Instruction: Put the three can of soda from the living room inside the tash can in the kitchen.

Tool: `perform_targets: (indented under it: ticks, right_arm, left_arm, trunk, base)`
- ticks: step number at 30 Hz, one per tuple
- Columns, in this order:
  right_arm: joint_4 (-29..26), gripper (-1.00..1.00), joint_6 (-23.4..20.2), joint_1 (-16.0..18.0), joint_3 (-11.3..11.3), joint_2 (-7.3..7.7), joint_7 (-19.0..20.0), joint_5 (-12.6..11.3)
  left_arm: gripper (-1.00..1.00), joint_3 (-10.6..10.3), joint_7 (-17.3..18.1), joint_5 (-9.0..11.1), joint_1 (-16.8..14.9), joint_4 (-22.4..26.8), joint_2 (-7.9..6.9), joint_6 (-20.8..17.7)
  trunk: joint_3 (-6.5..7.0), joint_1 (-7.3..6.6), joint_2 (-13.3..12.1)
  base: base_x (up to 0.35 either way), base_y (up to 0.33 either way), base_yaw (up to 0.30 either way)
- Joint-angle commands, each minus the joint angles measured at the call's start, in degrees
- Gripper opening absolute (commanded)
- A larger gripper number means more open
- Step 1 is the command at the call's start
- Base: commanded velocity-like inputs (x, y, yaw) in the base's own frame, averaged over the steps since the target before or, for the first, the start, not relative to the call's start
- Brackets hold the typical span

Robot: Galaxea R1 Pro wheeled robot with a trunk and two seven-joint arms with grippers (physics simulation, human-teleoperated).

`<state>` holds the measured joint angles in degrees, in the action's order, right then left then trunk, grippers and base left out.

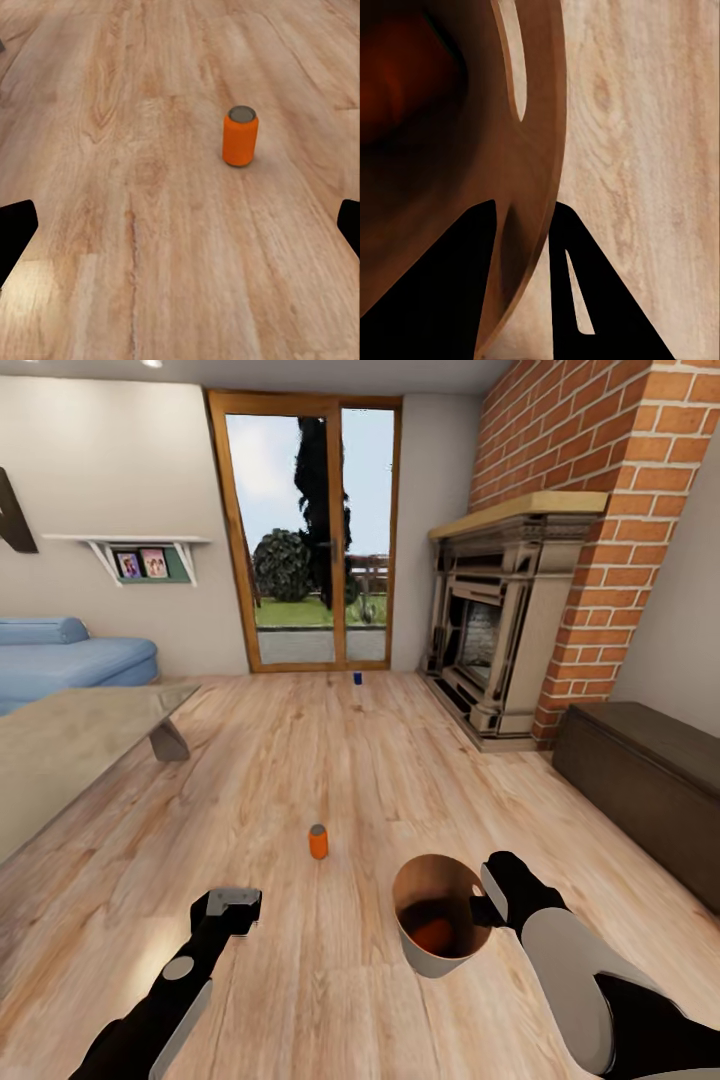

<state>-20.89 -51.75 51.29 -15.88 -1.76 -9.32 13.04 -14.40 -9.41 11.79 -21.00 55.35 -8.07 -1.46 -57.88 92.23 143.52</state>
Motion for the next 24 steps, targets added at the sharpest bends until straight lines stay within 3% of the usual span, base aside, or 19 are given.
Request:
perform_targets:
  ticks: [1, 6, 11, 13, 16, 18, 19, 22, 24]
  right_arm:
    - [-0.03, -1.0, 0.11, 0.03, -0.08, -0.02, 0.15, -0.74]
    - [0.01, -1.0, 0.11, 0.03, 0.02, -0.12, 0.05, -0.63]
    - [-0.01, -1.0, 0.14, 0.03, 0.05, -0.12, 0.01, -0.51]
    - [-0.02, -1.0, 0.15, 0.03, 0.06, -0.15, 0.01, -0.47]
    - [-0.03, -1.0, 0.16, 0.03, 0.08, -0.16, -0.17, -0.39]
    - [-0.03, -1.0, 0.16, 0.03, 0.1, -0.12, -0.26, -0.35]
    - [-0.04, -1.0, 0.15, 0.03, 0.08, -0.11, -0.29, -0.33]
    - [-0.04, -1.0, 0.16, 0.03, 0.08, -0.07, -0.34, -0.31]
    - [-0.03, -1.0, 0.16, 0.03, 0.07, 0.01, -0.39, -0.3]
  left_arm:
    - [1.0, 0.0, 0.0, -0.02, 0.0, 0.03, 0.02, -0.09]
    - [1.0, -0.1, 0.04, 0.17, -0.02, 0.58, 0.08, -7.97]
    - [1.0, -0.1, 0.12, 0.6, -0.6, 4.9, 0.5, -23.33]
    - [1.0, -0.07, 0.27, 0.71, -0.76, 10.7, 1.56, -33.88]
    - [1.0, -0.03, 0.44, 1.24, -0.89, 16.43, 2.31, -41.88]
    - [1.0, -0.08, 0.53, 3.46, -1.2, 20.23, 2.8, -47.02]
    - [1.0, -0.12, 0.56, 6.06, -1.99, 22.27, 2.99, -50.49]
    - [1.0, -0.16, 0.52, 10.39, -4.03, 24.52, 3.19, -55.21]
    - [1.0, -0.13, 0.44, 11.96, -5.43, 25.26, 3.3, -56.96]
  trunk:
    - [-0.04, -0.01, 0.01]
    - [-0.12, -0.01, 0.01]
    - [-0.14, -0.01, 0.01]
    - [-0.14, -0.01, 0.01]
    - [-0.14, -0.01, 0.01]
    - [-0.14, -0.01, 0.01]
    - [-0.14, -0.01, 0.01]
    - [-0.14, -0.01, 0.01]
    - [-0.14, -0.01, 0.01]
  base:
    - [0.29, 0.202, -0.032]
    - [0.298, 0.173, -0.012]
    - [0.313, 0.095, -0.003]
    - [0.32, 0.031, -0.001]
    - [0.321, 0.014, 0.0]
    - [0.322, 0.006, 0.0]
    - [0.322, 0.003, 0.0]
    - [0.323, 0.002, 0.0]
    - [0.323, 0.001, 0.0]
